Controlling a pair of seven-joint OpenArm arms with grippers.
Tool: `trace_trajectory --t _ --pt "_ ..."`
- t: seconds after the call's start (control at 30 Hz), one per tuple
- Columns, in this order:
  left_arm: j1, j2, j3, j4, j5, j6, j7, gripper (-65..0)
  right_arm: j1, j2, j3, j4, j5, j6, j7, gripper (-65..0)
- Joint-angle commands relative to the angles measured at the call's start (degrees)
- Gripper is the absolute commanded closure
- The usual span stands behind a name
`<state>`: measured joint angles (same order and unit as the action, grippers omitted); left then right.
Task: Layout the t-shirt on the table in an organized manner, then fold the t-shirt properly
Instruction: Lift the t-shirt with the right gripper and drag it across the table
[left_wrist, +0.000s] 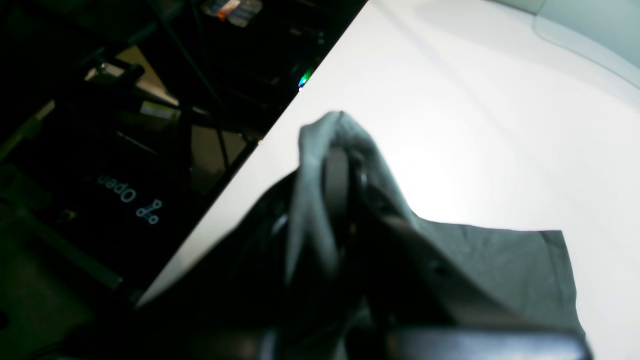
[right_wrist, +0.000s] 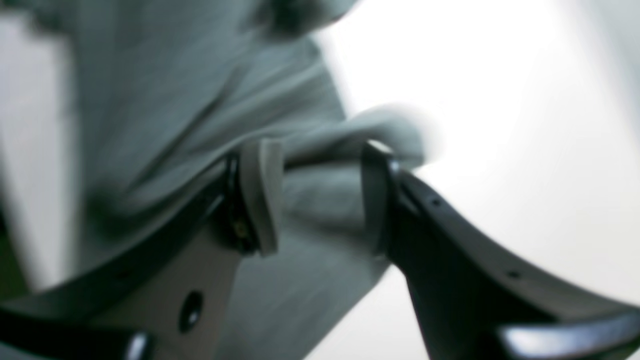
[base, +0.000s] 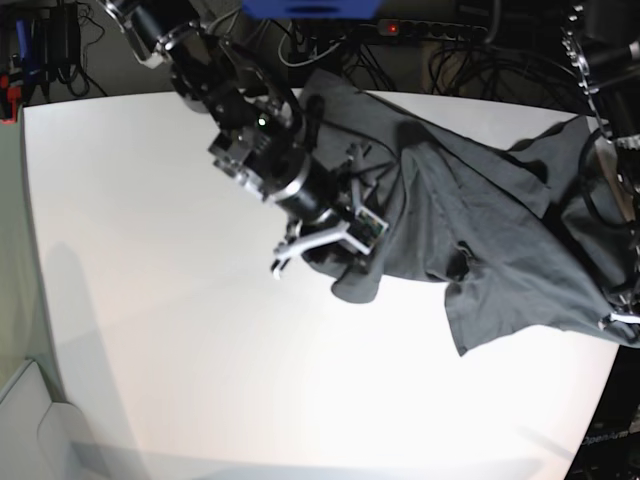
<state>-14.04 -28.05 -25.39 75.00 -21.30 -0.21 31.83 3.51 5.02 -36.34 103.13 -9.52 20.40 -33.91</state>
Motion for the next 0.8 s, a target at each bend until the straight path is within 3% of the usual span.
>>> trace_trajectory --t 0.0,0.17,0.37,0.5,0.77 --pt "-1.12 -0.39 -0.24 1.09 -0.11 -0.01 -1.46 -0.2 2.34 -0.75 0.43 -1.37 0.42 1.53 0.64 -27.5" --pt "1.60 0.58 -0.24 1.70 -0.28 -0.01 -1.46 -0.2 9.72 -4.97 6.84 -11.92 0.42 6.54 0.64 -27.5" --pt "2.22 2.60 -0.24 1.70 -0.19 -0.01 -1.46 -0.2 18.78 -7.61 11.33 -27.13 0.42 9.09 0.90 -27.5" --pt "2.31 2.95 -0.24 1.17 -0.19 -0.01 -1.46 -0.2 22.56 -9.02 14.23 -34.52 0.51 12.96 1.16 -27.5" --pt "2.92 3.39 -0.24 1.35 -0.28 -0.01 -1.46 -0.2 23.17 -9.54 14.40 -42.34 0.60 13.93 3.80 -27.5"
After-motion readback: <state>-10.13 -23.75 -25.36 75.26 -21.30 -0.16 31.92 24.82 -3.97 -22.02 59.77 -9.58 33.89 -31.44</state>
